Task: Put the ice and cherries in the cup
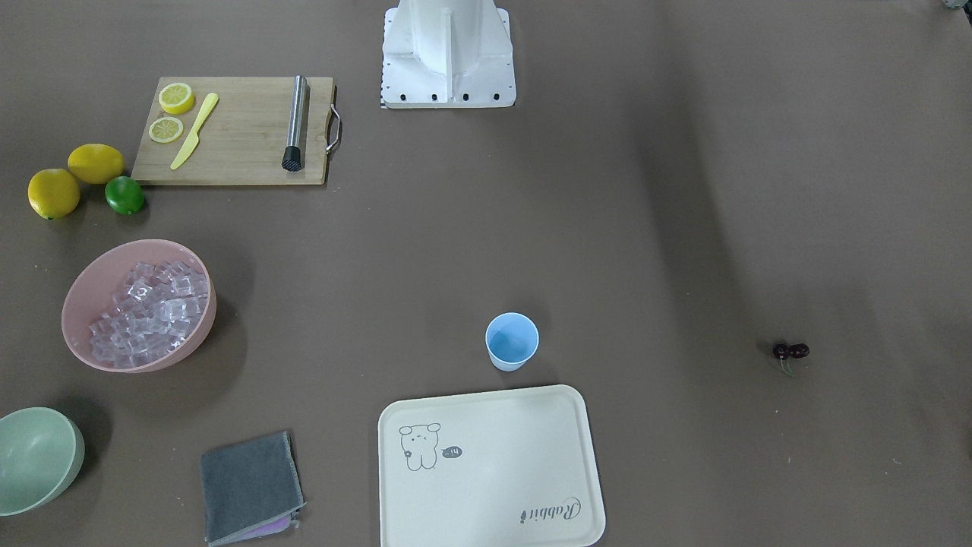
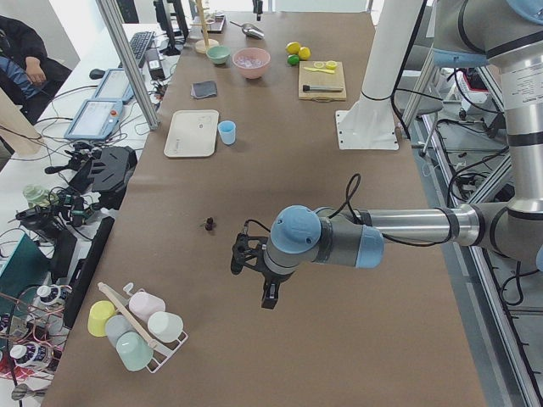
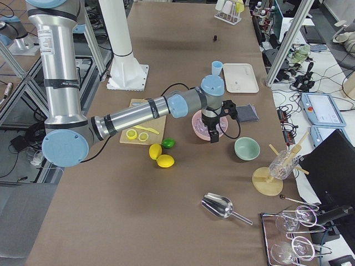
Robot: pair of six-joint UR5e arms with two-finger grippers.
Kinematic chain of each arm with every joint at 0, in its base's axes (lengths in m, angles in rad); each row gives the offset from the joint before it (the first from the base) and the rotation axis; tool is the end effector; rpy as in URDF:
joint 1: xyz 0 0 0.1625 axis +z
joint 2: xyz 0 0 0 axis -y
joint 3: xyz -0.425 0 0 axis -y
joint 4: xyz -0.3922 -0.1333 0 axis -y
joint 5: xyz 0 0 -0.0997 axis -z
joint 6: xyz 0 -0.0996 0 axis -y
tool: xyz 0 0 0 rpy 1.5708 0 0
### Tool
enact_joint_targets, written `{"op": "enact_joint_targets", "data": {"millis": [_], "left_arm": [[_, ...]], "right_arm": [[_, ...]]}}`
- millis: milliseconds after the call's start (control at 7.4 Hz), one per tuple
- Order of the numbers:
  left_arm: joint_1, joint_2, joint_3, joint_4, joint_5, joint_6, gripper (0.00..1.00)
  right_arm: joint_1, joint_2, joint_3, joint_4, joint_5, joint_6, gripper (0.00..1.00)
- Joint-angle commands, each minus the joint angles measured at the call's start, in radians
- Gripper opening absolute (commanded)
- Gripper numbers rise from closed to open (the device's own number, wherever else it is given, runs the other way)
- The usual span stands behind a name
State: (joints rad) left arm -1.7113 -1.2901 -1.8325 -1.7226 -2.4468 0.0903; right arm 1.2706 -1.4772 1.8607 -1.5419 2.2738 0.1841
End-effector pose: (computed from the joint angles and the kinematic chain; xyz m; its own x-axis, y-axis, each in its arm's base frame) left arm -0.1097 -0.3699 0.6283 0.6580 0.0995 -0.7464 0.0798 0.9764 0.2005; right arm -0.0895 -0.5221 0.4685 0.6907 -0.3049 0.6557 0.1470 0.9470 0.2856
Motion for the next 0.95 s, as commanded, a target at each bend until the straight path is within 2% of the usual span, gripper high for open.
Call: {"op": "enact_joint_targets", "data": {"millis": [0,135,405,811], "left_arm": [[-0.001,0.0,0.01,0.0,-0.001,-0.001,0.98],[-0.001,0.002,0.012,0.001,-0.001,-0.001,0.98],[-0.005,0.002,0.021,-0.006,-0.003,0.0,0.98],[-0.011,0.002,0.022,-0.008,-0.003,0.006,0.98]], "right_arm": [[-0.124,0.09,0.0,0.002,-0.043,0.143,0.98],[-0.158,0.139,-0.008,0.002,-0.046,0.199,0.98],[-0.268,0.214,-0.026,0.002,-0.144,0.325,0.98],[-0.275,0.221,-0.067,0.002,-0.148,0.33,0.96]]}}
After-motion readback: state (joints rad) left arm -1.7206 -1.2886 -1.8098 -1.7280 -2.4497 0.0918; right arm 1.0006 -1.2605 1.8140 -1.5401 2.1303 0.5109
